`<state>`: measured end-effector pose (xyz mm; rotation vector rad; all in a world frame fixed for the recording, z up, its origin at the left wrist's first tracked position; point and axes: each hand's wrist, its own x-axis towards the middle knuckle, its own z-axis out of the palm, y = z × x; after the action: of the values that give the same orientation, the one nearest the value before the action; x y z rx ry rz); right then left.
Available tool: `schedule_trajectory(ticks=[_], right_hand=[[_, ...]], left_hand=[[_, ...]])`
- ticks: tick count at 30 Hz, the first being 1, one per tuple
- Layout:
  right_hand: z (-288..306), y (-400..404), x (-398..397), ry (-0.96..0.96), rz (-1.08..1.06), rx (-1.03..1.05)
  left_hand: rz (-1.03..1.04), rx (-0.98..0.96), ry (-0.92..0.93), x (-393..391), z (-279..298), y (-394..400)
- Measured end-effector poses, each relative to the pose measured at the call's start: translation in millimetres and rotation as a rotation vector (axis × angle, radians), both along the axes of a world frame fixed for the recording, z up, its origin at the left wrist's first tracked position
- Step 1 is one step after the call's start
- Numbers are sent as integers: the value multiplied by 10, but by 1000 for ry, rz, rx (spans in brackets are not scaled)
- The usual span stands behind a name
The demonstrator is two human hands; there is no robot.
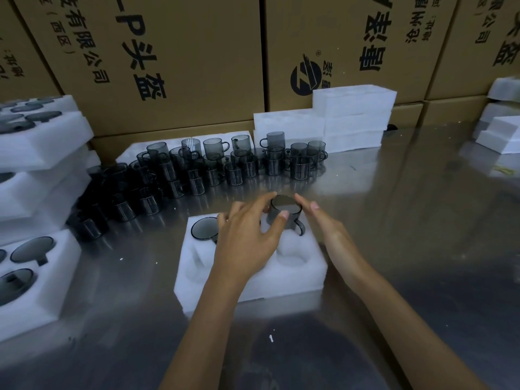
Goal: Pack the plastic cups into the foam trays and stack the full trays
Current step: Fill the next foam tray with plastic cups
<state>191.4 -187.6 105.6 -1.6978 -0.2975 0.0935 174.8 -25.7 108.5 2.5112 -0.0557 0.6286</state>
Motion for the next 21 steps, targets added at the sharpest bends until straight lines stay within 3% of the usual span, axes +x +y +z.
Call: schedule_trajectory(ticks=[11,21], right_hand=[[26,8,-4,54,-37,-132],[-144,-9,76,-11,-98,-227]], left_hand=[[82,29,12,29,-16,16],[126,69,85,53,-22,10]])
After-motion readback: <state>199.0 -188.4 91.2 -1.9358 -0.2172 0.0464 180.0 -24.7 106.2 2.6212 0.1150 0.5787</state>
